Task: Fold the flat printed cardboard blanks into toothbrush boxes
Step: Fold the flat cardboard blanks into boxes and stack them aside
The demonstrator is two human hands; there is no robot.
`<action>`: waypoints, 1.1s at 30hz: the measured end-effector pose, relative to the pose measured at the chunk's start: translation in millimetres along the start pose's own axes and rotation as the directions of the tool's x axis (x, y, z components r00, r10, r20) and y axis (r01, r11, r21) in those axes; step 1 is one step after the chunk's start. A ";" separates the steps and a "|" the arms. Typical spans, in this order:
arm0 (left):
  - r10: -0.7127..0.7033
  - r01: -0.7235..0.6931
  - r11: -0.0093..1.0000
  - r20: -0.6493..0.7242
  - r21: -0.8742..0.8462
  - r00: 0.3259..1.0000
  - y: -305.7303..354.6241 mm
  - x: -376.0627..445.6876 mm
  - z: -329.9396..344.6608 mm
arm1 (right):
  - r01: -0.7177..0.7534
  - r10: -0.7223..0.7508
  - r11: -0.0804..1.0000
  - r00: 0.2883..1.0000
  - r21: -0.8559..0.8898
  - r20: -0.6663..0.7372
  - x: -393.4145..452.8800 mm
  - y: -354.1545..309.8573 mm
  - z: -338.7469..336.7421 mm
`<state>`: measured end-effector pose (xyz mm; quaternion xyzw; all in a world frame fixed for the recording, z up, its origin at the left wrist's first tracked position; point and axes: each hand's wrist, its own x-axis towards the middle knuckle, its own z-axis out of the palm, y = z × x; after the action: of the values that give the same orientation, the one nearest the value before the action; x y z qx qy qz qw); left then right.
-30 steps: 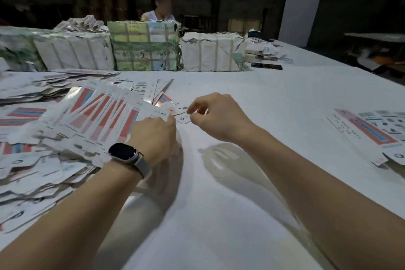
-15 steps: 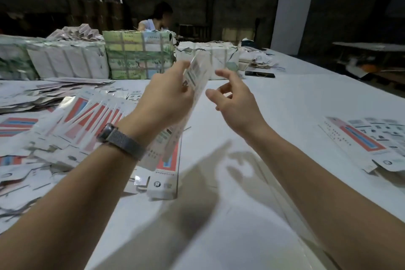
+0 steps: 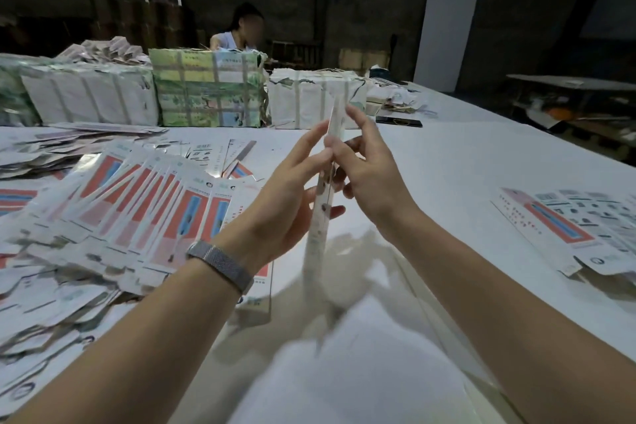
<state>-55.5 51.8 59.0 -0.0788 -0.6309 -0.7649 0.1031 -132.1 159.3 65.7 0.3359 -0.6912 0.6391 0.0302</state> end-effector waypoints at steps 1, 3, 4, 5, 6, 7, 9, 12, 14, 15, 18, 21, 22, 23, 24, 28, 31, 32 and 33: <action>0.014 -0.013 1.000 0.012 -0.016 1.000 -0.8 0.1 -0.3 | 0.004 -0.005 1.000 1.000 0.031 0.015 1.2 -2.1 -1.9; 0.045 -0.044 0.999 0.047 -0.020 0.998 -2.2 0.2 -2.1 | 0.016 -0.019 0.998 0.999 0.064 0.046 3.4 -5.2 -6.2; 0.056 -0.054 0.998 0.068 -0.025 0.996 -3.6 0.1 -3.8 | 0.018 -0.022 0.998 0.998 0.065 0.052 4.0 -6.1 -8.1; 0.058 -0.055 0.998 0.093 -0.040 0.994 -5.1 -0.2 -5.5 | 0.023 -0.026 0.998 0.998 0.054 0.052 4.3 -6.3 -9.8; 0.049 -0.042 0.997 0.123 -0.063 0.991 -6.3 -0.5 -7.3 | 0.036 -0.037 0.999 0.998 0.023 0.047 5.0 -5.9 -11.3; 0.032 -0.019 0.996 0.155 -0.086 0.987 -7.3 -0.9 -9.0 | 0.057 -0.055 0.998 0.997 -0.029 0.045 5.9 -5.4 -13.2; -0.009 0.033 0.993 0.208 -0.116 0.978 -8.3 -2.0 -12.2 | 0.090 -0.083 0.986 0.995 -0.143 0.060 8.1 -4.9 -16.9; -0.040 0.066 0.989 0.194 -0.133 0.980 -5.7 -3.6 -17.2 | 0.098 -0.084 0.968 0.994 -0.230 0.069 12.5 -5.8 -26.7; -0.047 0.066 0.990 0.152 -0.125 0.987 -2.6 -4.5 -20.0 | 0.137 -0.116 0.940 0.990 -0.312 0.086 13.6 -6.4 -31.9; -0.055 0.071 0.992 0.148 -0.100 0.987 -1.2 -4.7 -20.1 | 0.163 -0.135 0.930 0.985 -0.329 0.106 12.6 -6.9 -32.5; -0.090 0.097 0.995 0.168 -0.033 0.982 2.5 -5.0 -15.5 | 0.220 -0.175 0.921 0.971 -0.323 0.162 7.4 -8.2 -29.3; -0.103 0.117 0.989 0.145 -0.088 0.984 3.9 -6.6 -11.5 | 0.254 -0.221 0.890 0.967 -0.378 0.129 5.8 -8.3 -26.3; -0.116 0.132 0.984 0.140 -0.116 0.983 4.3 -7.4 -11.3 | 0.263 -0.233 0.877 0.965 -0.401 0.124 6.0 -7.1 -25.4; -0.129 0.147 0.980 0.130 -0.135 0.983 3.4 -7.8 -12.3 | 0.263 -0.234 0.870 0.965 -0.416 0.121 6.1 -5.8 -24.9; -0.138 0.155 0.977 0.118 -0.146 0.983 2.5 -8.2 -13.1 | 0.257 -0.229 0.869 0.966 -0.422 0.116 6.5 -4.5 -24.7; -0.147 0.162 0.973 0.102 -0.167 0.984 -1.1 -7.9 -15.2 | 0.244 -0.222 0.862 0.970 -0.445 0.101 8.7 -4.6 -26.4; -0.132 0.140 0.983 0.067 -0.119 0.989 -3.1 -8.6 -13.9 | 0.231 -0.195 0.843 0.973 -0.486 0.124 8.7 -7.0 -26.9; -0.124 0.128 0.988 0.048 -0.084 0.991 -4.0 -8.9 -12.9 | 0.213 -0.167 0.860 0.976 -0.465 0.138 8.7 -8.5 -27.6; -0.115 0.116 0.992 0.036 -0.042 0.993 -4.9 -9.5 -11.5 | 0.190 -0.137 0.883 0.979 -0.430 0.151 8.9 -10.2 -28.6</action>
<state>-47.4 42.0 49.8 -0.0571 -0.6192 -0.7818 0.0463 -144.9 181.8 83.9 0.4139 -0.7879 0.4400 0.1191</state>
